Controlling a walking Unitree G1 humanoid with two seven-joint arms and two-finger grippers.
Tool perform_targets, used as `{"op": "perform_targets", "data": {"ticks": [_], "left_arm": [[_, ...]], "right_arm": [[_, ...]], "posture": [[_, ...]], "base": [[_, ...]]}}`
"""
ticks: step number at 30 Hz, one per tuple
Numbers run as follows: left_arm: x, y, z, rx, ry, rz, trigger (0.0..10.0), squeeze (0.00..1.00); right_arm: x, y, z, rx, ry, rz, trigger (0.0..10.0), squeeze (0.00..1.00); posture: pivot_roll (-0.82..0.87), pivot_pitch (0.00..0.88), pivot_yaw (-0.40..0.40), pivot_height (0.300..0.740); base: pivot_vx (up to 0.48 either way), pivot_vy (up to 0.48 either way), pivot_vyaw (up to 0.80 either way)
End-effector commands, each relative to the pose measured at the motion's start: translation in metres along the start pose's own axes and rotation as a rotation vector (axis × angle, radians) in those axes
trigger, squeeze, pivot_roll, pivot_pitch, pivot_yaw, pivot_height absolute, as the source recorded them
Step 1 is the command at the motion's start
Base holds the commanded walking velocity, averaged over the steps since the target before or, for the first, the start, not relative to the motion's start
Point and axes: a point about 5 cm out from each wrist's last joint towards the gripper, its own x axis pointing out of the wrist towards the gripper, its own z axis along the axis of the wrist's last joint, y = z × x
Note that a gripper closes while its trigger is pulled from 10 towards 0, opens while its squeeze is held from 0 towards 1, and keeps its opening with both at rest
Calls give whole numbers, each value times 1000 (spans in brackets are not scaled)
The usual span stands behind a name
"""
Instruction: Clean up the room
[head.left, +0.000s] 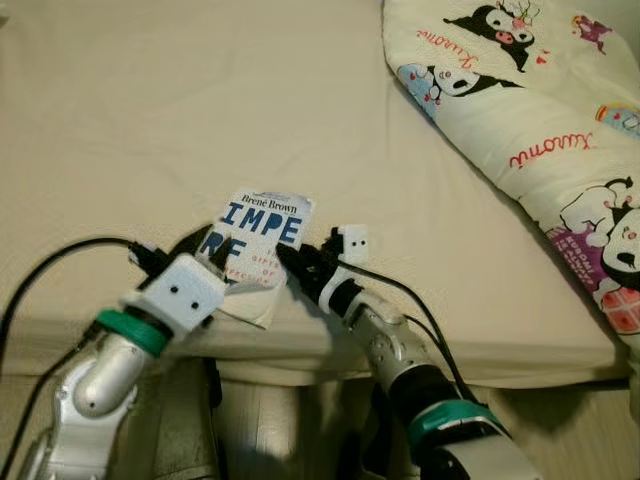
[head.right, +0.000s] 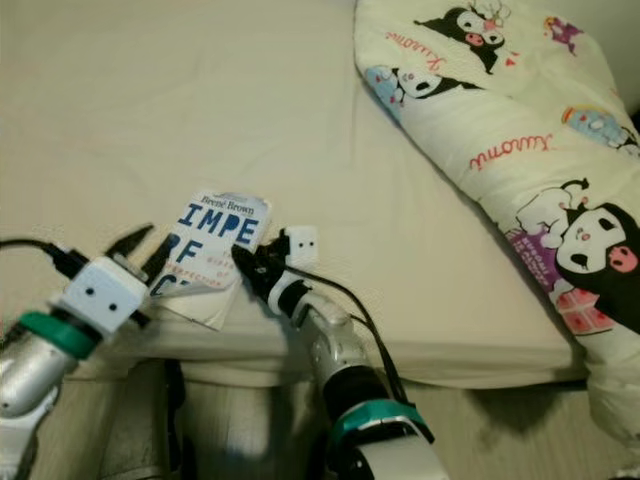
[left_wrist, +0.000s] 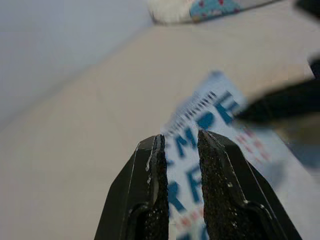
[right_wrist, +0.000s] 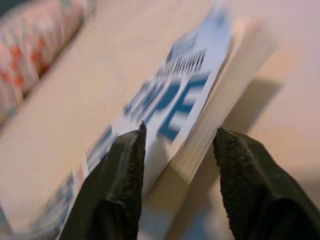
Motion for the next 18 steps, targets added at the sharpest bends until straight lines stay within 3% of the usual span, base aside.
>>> {"op": "perform_targets", "data": {"ticks": [1, 3, 6, 7, 9, 10, 11, 12, 13, 14, 15, 18], "left_arm": [[-4, -8, -12, -55, 61, -23, 10000, 0], [-4, -8, -12, -55, 61, -23, 10000, 0], [1, -6, -19, -77, 74, -22, 10000, 0], [1, -6, -19, -77, 74, -22, 10000, 0], [8, -4, -18, -93, 62, -26, 10000, 0], [8, -4, -18, -93, 62, -26, 10000, 0], [12, -4, -18, -115, 57, -31, 10000, 0], [16, -5, -17, -136, 51, -39, 10000, 529], [16, -5, -17, -136, 51, -39, 10000, 529], [21, -6, -18, -166, 48, -42, 10000, 1000], [26, -8, -20, -212, 54, -48, 10000, 1000], [29, -9, -21, -242, 59, -52, 10000, 1000]], "right_arm": [[29, 63, -8, 197, -66, 165, 10000, 0], [29, 63, -8, 197, -66, 165, 10000, 0], [13, 29, 2, 161, -74, 155, 10000, 0], [13, 29, 2, 161, -74, 155, 10000, 0], [-5, 4, 1, 94, -46, 121, 10000, 0], [-5, 4, 1, 94, -46, 121, 10000, 0], [-16, -8, 0, 74, -39, 94, 10000, 0], [-29, -22, 1, 65, -47, 44, 10000, 0], [-29, -22, 1, 65, -47, 44, 10000, 0], [-41, -33, 3, 56, -63, -3, 10000, 0], [-54, -42, 6, 47, -87, -52, 10000, 0], [-61, -47, 8, 43, -103, -79, 10000, 0]], "posture": [[275, 178, -85, 509], [275, 178, -85, 509], [256, 170, -80, 509], [256, 170, -80, 509], [241, 166, -75, 509], [241, 166, -75, 509], [233, 164, -72, 509], [222, 160, -68, 509], [222, 160, -68, 509], [205, 157, -62, 509], [179, 153, -53, 509], [179, 153, -53, 509]], "base": [[0, 0, 0], [0, 0, 0], [0, 0, 0], [0, 0, 0], [0, 0, 0], [0, 0, 0], [0, 0, 0], [0, 0, 0], [0, 0, 0], [0, 0, 0], [0, 0, 0], [0, 0, 0]]}}
